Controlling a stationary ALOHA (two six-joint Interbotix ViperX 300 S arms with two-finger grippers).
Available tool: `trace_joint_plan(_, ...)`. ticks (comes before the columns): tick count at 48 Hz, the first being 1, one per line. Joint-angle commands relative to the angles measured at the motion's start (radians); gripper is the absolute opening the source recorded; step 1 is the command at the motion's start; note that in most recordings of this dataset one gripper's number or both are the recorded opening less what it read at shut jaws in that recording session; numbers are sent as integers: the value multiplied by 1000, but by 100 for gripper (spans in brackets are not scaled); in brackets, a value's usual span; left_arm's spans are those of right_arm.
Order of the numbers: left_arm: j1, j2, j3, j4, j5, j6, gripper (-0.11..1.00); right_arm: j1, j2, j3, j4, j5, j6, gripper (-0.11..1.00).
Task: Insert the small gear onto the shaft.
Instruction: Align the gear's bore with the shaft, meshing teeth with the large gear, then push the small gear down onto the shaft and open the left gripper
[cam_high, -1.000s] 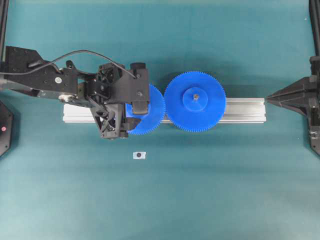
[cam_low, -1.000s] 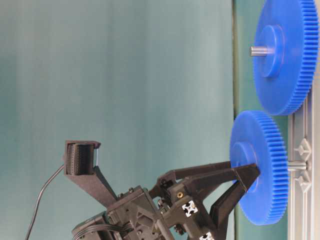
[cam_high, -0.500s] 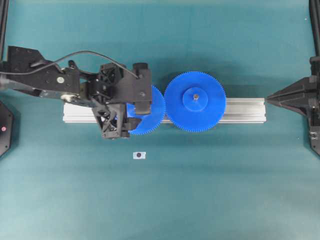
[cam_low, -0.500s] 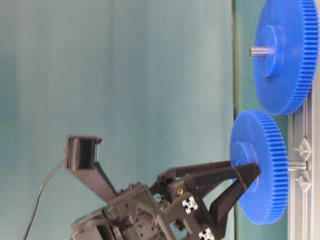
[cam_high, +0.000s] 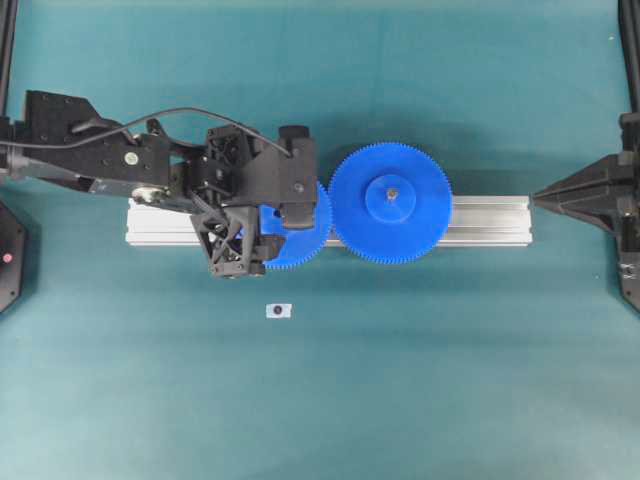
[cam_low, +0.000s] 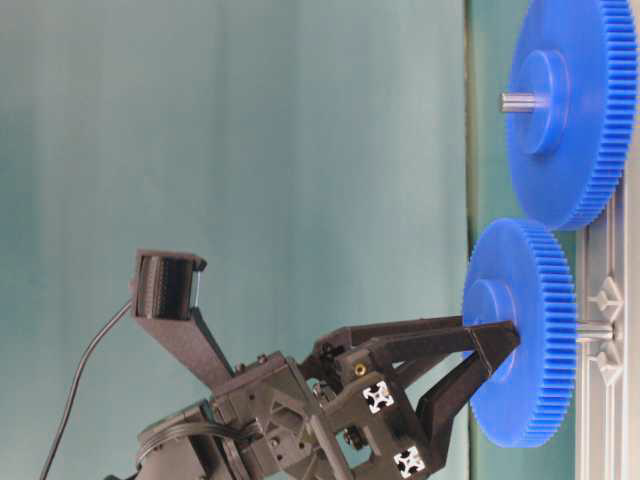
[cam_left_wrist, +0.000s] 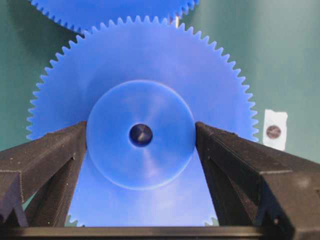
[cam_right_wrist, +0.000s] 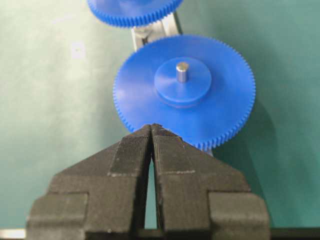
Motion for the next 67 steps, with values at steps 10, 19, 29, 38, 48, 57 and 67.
trace_joint_plan(10, -12, -11, -8, 0, 2, -3, 86, -2, 3, -9, -2, -8, 8, 8)
trace_joint_plan(19, -31, -5, 8, 0, -3, -28, 86, -2, 0, -6, -2, -9, 8, 8)
trace_joint_plan(29, -25, 3, 6, 0, -25, -32, 86, -2, 0, -3, -2, -8, 8, 8)
trace_joint_plan(38, -14, -12, -6, 0, -17, -28, 86, -2, 0, -3, -2, -8, 8, 8)
trace_joint_plan(48, -2, -6, -11, 0, -6, -41, 86, -2, 0, -3, -2, -8, 9, 8)
trace_joint_plan(57, 3, -17, -46, 0, 9, -52, 86, -2, 0, -3, -2, -8, 9, 8)
trace_joint_plan(67, 2, -44, -78, 0, 32, -46, 86, -2, 0, -3, -2, -8, 9, 8)
